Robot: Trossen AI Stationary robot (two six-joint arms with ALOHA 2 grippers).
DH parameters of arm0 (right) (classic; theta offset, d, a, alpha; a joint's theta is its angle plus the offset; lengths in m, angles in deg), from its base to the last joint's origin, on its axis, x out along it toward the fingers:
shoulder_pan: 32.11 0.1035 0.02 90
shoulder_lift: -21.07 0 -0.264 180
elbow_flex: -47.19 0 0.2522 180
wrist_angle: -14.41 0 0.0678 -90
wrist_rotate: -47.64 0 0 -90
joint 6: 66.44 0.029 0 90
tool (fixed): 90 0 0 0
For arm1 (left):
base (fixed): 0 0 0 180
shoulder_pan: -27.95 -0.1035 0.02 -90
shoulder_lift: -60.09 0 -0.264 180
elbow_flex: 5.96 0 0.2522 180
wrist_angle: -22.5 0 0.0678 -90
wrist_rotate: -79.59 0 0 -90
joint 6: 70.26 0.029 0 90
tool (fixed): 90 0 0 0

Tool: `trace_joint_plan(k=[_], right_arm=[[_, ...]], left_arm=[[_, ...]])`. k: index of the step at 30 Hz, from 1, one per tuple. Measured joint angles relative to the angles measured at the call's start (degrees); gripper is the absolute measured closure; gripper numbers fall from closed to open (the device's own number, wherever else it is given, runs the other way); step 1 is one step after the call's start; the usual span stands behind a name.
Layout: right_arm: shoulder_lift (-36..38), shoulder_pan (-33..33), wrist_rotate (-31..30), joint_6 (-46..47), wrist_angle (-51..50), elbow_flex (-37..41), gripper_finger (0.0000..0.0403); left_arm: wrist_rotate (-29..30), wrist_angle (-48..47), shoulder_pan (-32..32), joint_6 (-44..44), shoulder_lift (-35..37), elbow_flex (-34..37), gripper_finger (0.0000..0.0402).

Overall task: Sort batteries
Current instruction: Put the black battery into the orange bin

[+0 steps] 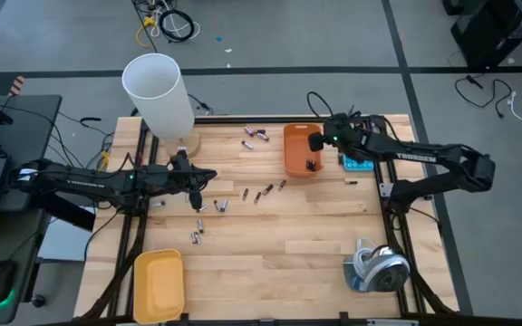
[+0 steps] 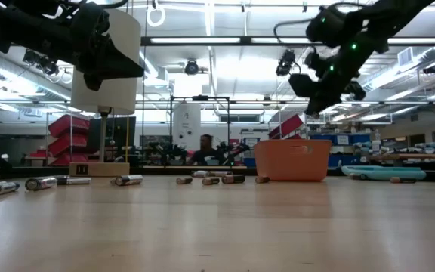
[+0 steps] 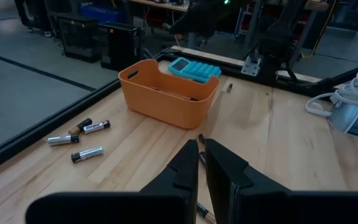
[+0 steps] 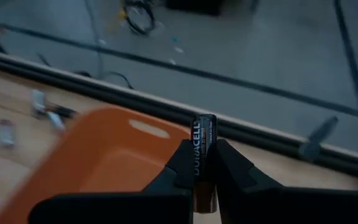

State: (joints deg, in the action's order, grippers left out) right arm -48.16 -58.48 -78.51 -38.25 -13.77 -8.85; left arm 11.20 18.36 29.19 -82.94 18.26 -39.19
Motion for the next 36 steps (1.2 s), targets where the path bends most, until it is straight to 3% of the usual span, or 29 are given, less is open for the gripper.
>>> trace_joint_plan(k=[8,14,22,28,36], right_arm=[[1.9,5.8,4.6,-1.4,5.5,0.0,0.0377],[1.8,8.6,4.8,0.0,6.0,0.0,0.0377],[-5.2,9.5,11.3,5.6,5.4,-0.1,0.0367],[-12.1,9.2,11.8,8.2,6.1,-0.1,0.0354],[-14.1,9.2,11.8,8.2,9.7,-0.1,0.0341]], left_arm=[[0.0,0.1,0.0,0.0,0.0,0.0,0.0371],[0.0,0.1,0.0,0.0,0.0,0.0,0.0371],[0.0,-0.1,0.0,0.0,0.0,0.0,0.0371],[0.0,-0.1,0.0,0.0,0.0,0.0,0.0371],[0.0,-0.3,0.0,0.0,0.0,0.0,0.0371]])
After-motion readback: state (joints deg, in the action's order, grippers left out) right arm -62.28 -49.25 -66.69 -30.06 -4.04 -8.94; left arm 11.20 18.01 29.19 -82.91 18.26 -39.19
